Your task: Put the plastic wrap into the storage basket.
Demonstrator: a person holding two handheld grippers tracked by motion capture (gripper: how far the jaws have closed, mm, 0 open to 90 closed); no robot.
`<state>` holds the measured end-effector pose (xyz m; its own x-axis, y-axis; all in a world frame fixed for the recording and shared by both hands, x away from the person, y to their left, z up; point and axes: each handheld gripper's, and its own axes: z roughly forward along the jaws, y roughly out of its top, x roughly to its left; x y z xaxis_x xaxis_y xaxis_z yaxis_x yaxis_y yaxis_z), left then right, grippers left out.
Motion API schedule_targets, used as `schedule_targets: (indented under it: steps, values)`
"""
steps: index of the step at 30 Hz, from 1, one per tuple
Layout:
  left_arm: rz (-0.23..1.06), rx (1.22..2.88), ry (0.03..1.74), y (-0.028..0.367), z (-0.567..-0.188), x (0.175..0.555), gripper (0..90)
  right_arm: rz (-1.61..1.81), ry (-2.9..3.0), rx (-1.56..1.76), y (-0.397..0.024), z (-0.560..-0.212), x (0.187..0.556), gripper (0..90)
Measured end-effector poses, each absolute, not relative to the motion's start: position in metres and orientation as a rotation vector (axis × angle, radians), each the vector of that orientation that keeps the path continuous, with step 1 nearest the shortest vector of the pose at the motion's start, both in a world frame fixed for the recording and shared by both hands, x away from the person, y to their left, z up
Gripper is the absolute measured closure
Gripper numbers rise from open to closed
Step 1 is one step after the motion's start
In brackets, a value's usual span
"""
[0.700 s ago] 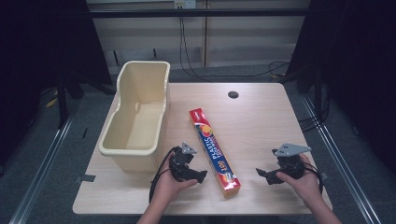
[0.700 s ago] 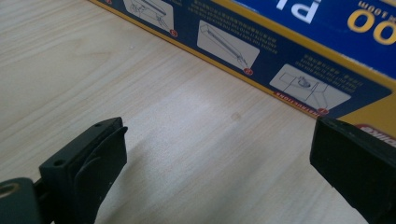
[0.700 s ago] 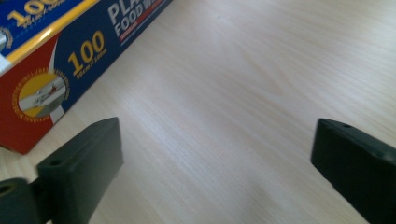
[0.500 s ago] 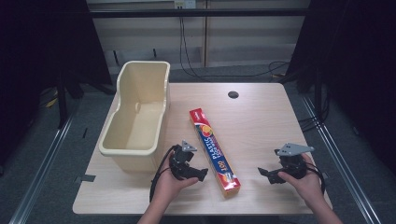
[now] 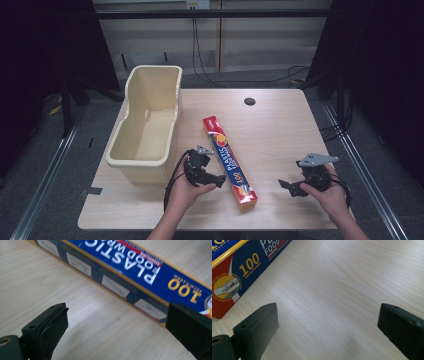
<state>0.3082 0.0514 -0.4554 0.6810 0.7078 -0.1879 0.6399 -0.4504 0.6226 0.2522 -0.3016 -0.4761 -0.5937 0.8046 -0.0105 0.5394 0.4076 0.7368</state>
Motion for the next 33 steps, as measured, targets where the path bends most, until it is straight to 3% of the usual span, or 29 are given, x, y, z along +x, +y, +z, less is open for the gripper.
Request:
schedule_targets:
  steps: [12,23,33]
  values:
    - [0.091,2.185,1.107,0.024,-0.436,0.333,2.5,1.030,2.279,1.185,-0.305,-0.475,0.251,3.2]
    - [0.036,2.143,1.203,0.008,-0.443,0.354,2.0,1.050,2.254,1.201,-0.310,-0.473,0.251,3.2]
    - [0.073,2.146,1.304,-0.005,-0.454,0.362,2.1,1.063,2.253,1.200,-0.309,-0.472,0.250,3.6]
